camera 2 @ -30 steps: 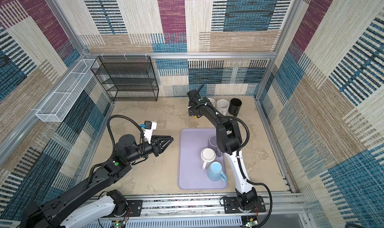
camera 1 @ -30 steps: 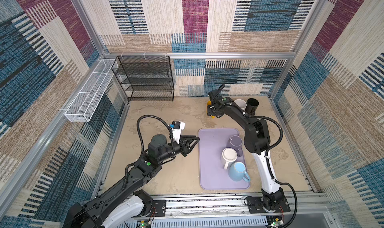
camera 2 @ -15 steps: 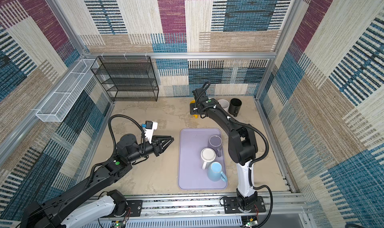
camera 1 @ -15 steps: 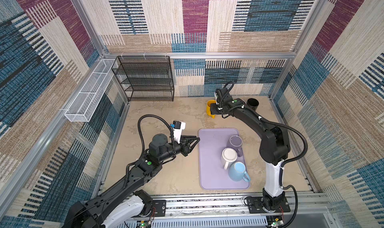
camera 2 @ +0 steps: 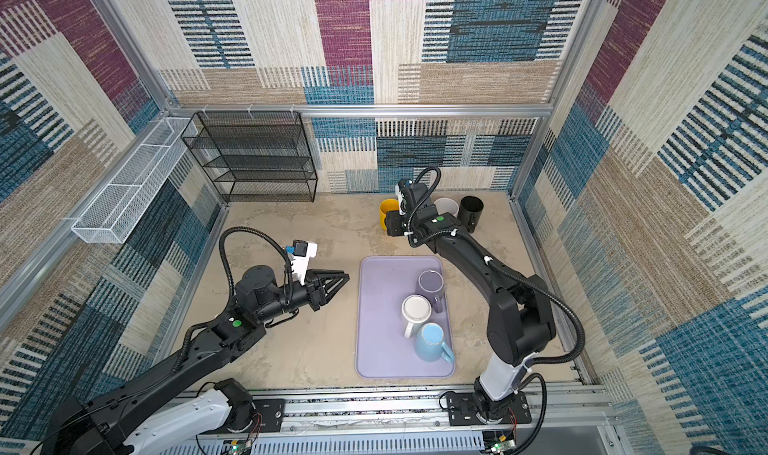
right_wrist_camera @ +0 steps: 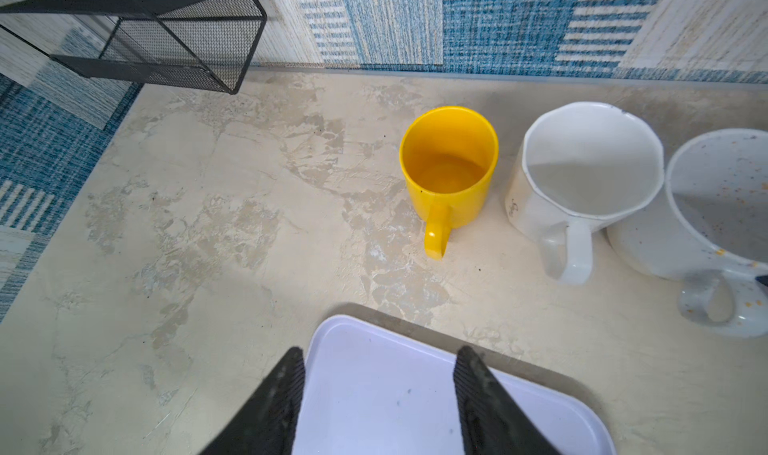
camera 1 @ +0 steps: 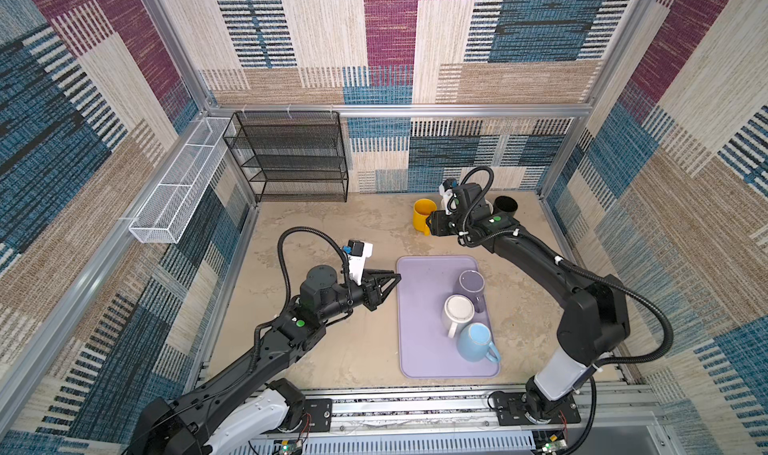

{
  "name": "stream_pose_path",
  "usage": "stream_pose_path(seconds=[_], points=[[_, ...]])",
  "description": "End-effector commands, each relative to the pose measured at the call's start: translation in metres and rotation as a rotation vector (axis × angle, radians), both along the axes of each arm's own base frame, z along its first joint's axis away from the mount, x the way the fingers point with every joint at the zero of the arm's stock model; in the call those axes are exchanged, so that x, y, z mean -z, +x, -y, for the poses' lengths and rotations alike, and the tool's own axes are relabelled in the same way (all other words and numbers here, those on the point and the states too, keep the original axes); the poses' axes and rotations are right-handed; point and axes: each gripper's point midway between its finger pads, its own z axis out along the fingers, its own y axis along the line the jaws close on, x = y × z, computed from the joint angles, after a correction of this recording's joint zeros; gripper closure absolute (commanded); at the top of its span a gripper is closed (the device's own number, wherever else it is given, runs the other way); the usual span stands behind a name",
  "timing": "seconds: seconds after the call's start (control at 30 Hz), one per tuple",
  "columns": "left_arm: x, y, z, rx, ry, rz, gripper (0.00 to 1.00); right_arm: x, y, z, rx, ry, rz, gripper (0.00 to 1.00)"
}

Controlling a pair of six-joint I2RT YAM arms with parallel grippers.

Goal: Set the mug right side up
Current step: 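Open the right gripper and lift it away from the yellow mug, then reach the left gripper to the upside-down white mug while the right gripper hovers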

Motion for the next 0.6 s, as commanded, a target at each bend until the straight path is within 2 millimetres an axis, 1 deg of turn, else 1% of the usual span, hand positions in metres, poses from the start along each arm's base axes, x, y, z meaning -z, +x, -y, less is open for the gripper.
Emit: stream_pose_path(seconds=[0.0,0.17,0.33,0.43,0.57], points=[[-0.003,0.003,0.002,-0.003,-0.004,0.006,0.67,-0.015,-0.001,0.006,0.004,0.033,0.072,0.40],[0.003,0.006,0.011,0.018,-0.009,-0.034,0.67,-0.012,-0.017,0.019,0.015,0.042,0.086,0.42],[0.016,0.004,0.021,0.046,0.015,-0.063,0.69,-0.008,-0.033,0.030,0.034,0.047,0.090,0.41],[0.026,0.002,0.026,0.042,0.039,-0.090,0.69,-0.004,-0.041,0.038,0.052,0.057,0.085,0.40],[0.052,-0.002,0.029,0.013,0.128,-0.129,0.70,0.004,-0.051,0.046,0.061,0.074,0.069,0.39]])
